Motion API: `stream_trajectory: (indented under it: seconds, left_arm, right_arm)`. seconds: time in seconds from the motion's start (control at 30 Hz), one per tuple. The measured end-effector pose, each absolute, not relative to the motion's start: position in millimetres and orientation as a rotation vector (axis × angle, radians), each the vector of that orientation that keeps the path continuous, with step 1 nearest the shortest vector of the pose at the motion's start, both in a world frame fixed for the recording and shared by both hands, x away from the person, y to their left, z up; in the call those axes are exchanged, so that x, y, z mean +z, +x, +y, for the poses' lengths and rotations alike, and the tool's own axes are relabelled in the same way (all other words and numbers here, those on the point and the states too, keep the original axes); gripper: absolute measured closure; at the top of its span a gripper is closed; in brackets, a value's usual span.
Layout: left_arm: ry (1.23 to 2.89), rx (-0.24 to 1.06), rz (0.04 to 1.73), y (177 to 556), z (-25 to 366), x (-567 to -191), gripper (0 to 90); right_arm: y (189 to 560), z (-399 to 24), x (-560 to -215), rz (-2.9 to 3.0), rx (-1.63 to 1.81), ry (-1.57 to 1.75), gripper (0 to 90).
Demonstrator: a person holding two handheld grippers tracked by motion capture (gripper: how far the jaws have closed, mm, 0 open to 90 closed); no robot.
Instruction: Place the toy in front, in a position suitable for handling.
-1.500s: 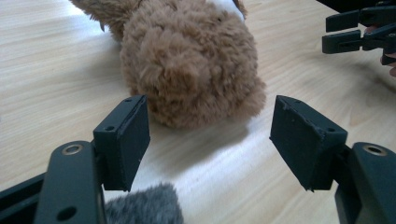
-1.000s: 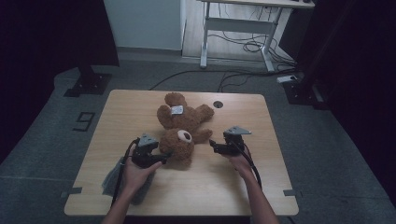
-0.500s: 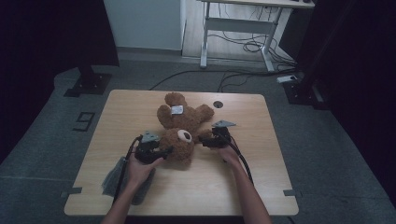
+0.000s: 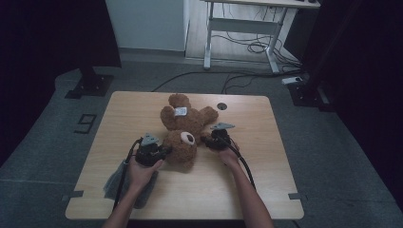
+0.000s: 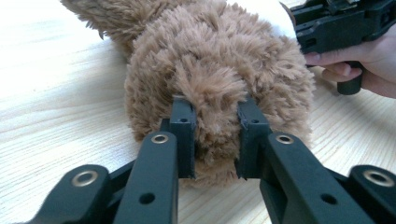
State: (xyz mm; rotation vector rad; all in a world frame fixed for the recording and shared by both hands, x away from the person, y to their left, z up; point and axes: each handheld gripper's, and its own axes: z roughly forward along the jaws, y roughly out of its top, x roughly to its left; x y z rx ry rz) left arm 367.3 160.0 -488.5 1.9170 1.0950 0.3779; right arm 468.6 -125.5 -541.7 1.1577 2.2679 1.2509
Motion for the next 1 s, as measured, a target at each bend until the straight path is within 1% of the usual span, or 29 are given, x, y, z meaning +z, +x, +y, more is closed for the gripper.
stream_trajectory:
  seconds: [0.17, 0.37, 0.57, 0.73, 1.0]
  left_arm:
    - [1.893, 0.408, 1.1, 367.9, 163.1, -482.8, 75.5]
    - [1.867, 0.445, 1.076, 368.3, 163.6, -467.3, 77.9]
    - [1.841, 0.488, 1.053, 365.7, 166.6, -452.8, 79.6]
    - [1.825, 0.499, 1.045, 365.2, 168.8, -444.7, 80.9]
    - [1.814, 0.505, 1.029, 365.7, 168.5, -437.9, 81.9]
  right_arm:
    - [468.9, -127.0, -532.6, 2.232, 1.276, 1.122, 71.3]
    - [460.0, -123.1, -508.0, 2.146, 1.312, 1.066, 73.1]
    - [449.9, -131.9, -489.7, 2.091, 1.406, 1.051, 73.9]
    - [440.4, -141.0, -476.9, 2.044, 1.473, 1.036, 74.1]
    - [433.0, -146.5, -468.1, 2.017, 1.491, 1.001, 74.3]
